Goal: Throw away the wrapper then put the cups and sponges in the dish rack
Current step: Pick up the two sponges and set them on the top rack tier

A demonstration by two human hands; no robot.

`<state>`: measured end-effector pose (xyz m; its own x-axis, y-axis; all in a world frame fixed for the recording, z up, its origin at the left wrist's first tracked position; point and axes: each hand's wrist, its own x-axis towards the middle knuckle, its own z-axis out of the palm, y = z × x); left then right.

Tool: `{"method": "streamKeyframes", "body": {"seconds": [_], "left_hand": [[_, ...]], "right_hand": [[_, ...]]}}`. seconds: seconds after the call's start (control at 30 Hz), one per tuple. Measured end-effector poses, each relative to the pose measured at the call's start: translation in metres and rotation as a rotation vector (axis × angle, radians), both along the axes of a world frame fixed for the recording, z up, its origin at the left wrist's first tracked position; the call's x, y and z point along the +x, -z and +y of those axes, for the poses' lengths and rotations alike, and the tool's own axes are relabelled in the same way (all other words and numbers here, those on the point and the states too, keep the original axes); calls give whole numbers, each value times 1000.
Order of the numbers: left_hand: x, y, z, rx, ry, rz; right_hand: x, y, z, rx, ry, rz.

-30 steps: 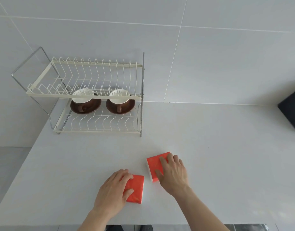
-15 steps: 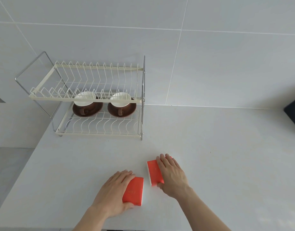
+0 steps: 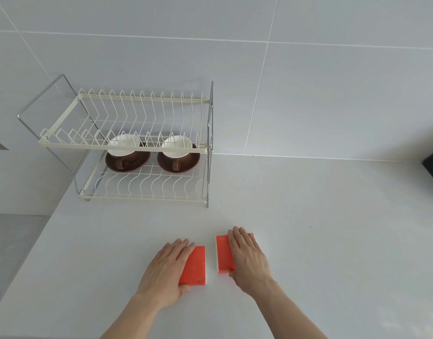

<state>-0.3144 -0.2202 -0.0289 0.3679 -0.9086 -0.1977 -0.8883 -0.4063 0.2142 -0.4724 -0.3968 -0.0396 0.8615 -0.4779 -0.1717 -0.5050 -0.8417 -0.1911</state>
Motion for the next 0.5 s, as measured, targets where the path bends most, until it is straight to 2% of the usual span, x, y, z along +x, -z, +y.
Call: {"method": "streamKeyframes", "body": {"seconds": [0.5], "left_hand": [[22, -26, -15, -30, -48, 15]], "right_hand": [[6, -18, -14, -30, -1, 0]]}}
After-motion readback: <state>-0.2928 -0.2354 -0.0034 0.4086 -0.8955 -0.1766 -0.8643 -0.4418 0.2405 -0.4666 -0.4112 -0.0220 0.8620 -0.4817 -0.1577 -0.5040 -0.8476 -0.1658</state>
